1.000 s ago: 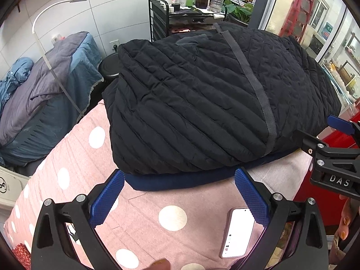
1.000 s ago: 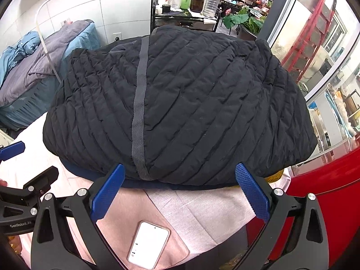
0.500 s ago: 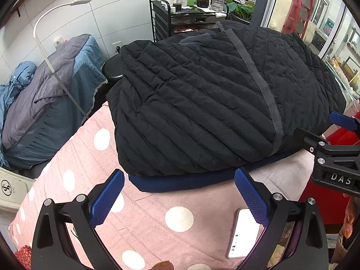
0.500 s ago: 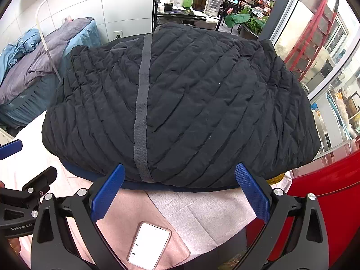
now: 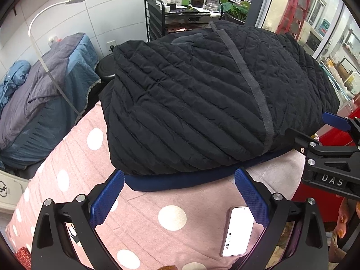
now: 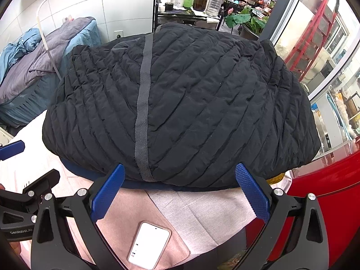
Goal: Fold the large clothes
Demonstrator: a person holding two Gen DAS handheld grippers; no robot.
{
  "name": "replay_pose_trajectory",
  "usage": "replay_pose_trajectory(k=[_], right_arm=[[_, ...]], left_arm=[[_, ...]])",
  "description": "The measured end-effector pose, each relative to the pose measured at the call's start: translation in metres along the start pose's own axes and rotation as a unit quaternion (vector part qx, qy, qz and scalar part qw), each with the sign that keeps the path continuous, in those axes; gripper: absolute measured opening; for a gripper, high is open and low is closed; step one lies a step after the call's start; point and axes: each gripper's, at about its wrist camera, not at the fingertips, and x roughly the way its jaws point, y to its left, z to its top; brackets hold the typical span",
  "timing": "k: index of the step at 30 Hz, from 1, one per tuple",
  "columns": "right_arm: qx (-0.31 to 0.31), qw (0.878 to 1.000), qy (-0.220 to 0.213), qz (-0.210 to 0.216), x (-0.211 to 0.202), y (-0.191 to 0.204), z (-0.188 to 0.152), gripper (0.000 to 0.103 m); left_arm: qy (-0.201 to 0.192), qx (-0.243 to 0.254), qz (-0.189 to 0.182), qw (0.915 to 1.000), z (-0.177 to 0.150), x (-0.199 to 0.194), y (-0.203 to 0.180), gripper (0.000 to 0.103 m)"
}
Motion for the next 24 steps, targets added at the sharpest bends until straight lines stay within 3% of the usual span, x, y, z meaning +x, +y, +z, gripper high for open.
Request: replay_pose_trajectory(k=[8, 20, 24], right_arm=[[0.002, 1.000, -0.002, 0.000, -0.001, -0.002, 0.001, 0.097], [0.003, 1.000, -0.001, -0.001, -0.001, -0.002, 0.001, 0.097], [0.003, 1.000, -0.001, -0.001, -0.001, -0.002, 0.001, 0.097]], left_arm=[[-0.003, 0.016, 0.019, 0.9997, 0.002, -0.001, -0.007, 0.097], [-0.033, 0.017, 0.002, 0.9993, 0.003, -0.011, -0.009, 0.097], [-0.022, 0.034, 0.028, 0.9988, 0.004, -0.007, -0.014, 0.097]])
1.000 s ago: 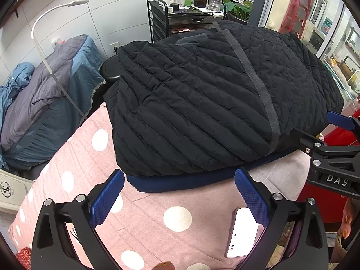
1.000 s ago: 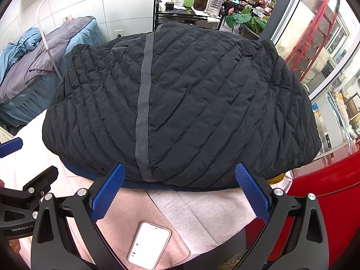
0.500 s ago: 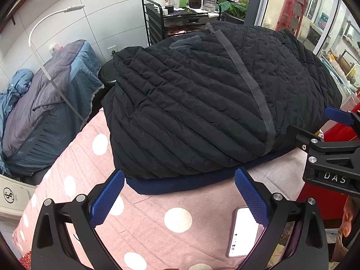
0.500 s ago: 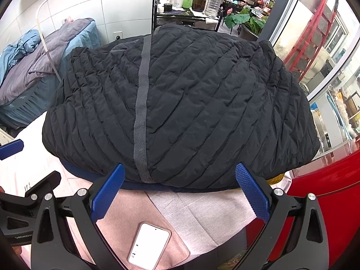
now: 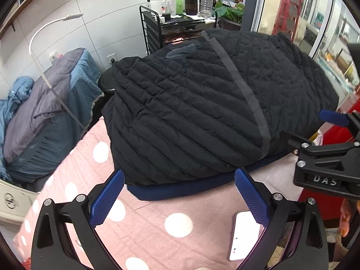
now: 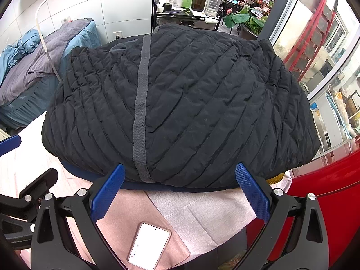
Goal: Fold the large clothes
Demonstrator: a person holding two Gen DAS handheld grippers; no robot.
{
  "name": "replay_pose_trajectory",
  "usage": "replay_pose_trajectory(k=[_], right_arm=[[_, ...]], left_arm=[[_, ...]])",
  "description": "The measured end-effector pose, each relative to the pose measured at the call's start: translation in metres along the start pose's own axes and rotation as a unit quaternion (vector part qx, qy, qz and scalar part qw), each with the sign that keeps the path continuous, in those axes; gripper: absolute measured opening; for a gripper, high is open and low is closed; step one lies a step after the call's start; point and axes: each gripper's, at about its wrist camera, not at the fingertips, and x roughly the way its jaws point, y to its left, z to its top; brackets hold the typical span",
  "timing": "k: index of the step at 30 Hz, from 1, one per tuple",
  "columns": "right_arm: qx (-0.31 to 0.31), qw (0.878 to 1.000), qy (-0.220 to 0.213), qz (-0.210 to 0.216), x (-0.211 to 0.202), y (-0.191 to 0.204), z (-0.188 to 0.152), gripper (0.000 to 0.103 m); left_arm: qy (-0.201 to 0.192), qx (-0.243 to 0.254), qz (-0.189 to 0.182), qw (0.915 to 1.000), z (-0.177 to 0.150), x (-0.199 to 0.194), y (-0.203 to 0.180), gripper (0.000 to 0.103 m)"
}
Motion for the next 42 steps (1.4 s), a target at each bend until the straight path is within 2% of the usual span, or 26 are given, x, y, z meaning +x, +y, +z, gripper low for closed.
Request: replay_pose_trajectory(k=[42], right_arm=[[-0.006, 1.000, 0.005, 0.006, 0.007, 0.010, -0.005, 0.097]], left_arm=[[0.033, -0.006, 0.013, 0.9993, -0.005, 0.010, 0.002, 0.097]])
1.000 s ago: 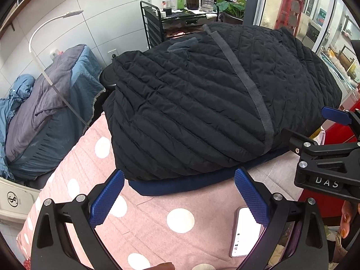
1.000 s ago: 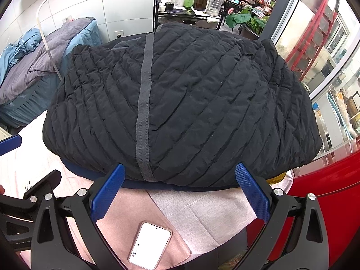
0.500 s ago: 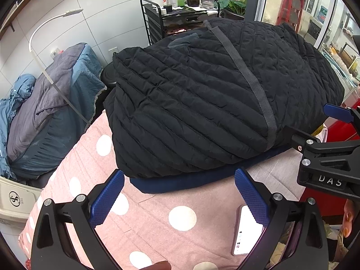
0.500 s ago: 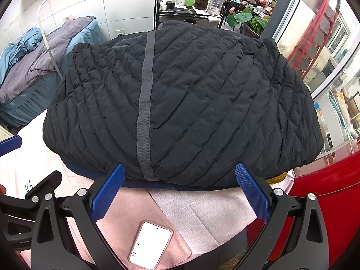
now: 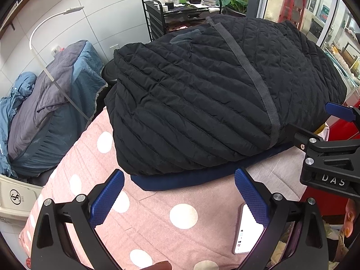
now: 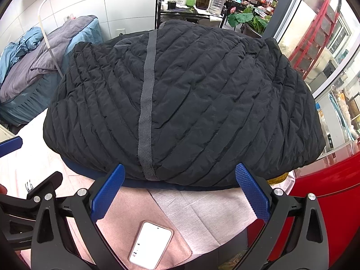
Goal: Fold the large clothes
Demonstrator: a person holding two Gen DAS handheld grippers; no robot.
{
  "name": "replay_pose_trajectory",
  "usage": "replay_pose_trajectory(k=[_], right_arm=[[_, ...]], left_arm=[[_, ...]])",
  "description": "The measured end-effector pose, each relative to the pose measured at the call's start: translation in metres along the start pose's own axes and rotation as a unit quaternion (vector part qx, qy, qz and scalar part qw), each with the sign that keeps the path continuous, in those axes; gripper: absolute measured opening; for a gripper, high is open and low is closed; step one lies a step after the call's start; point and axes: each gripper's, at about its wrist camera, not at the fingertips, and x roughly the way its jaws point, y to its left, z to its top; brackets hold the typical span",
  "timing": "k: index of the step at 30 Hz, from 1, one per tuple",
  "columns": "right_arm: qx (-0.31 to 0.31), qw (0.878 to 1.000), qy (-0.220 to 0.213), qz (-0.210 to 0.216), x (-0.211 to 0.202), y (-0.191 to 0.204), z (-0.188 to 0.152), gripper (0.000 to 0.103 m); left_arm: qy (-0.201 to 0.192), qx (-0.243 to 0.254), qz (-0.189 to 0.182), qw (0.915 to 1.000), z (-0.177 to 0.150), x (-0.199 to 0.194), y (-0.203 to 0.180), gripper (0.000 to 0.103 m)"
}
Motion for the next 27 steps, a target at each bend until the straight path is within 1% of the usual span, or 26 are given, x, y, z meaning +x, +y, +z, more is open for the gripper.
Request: replay_pose_trajectory(k=[27], right_arm=[[-0.008, 1.000, 0.002, 0.004, 0.0040, 0.0054, 0.0045, 0.097]], left_arm=[[0.006, -0.003, 0.005, 1.0000, -0.0004, 0.0013, 0.0031, 0.097]])
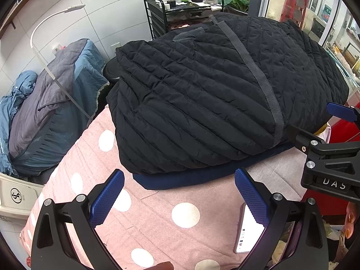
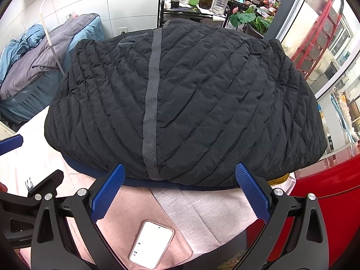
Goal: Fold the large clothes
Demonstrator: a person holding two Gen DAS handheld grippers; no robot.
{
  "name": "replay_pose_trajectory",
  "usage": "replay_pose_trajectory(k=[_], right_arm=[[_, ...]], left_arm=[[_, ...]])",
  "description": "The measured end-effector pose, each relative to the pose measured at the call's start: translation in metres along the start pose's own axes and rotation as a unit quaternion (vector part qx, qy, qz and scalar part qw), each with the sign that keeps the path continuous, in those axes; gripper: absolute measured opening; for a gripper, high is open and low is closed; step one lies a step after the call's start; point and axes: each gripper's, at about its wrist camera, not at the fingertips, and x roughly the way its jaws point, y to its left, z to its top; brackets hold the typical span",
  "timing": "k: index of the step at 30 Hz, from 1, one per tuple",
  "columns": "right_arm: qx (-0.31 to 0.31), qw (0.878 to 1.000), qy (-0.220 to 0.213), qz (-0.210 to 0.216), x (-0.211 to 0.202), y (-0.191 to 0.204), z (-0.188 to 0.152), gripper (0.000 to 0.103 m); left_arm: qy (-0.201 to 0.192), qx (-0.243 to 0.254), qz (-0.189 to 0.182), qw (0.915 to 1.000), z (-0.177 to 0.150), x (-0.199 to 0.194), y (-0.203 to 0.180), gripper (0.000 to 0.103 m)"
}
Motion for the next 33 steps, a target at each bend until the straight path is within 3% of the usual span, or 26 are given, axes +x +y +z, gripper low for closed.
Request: replay_pose_trajectory(k=[24, 30, 33], right_arm=[[0.000, 1.000, 0.000, 0.001, 0.000, 0.000, 0.000, 0.097], [-0.001, 1.000, 0.000, 0.000, 0.001, 0.001, 0.001, 0.097], [-0.002, 1.000, 0.000, 0.001, 0.002, 0.001, 0.002, 0.097]], left_arm=[[-0.001, 0.001, 0.000, 1.0000, -0.001, 0.000, -0.001, 0.097], [-0.051, -0.006, -0.031, 0.9982, -0.006, -0.014, 0.000, 0.097], [-0.067, -0.001, -0.016, 0.9976, -0.006, -0.017, -0.002, 0.097]])
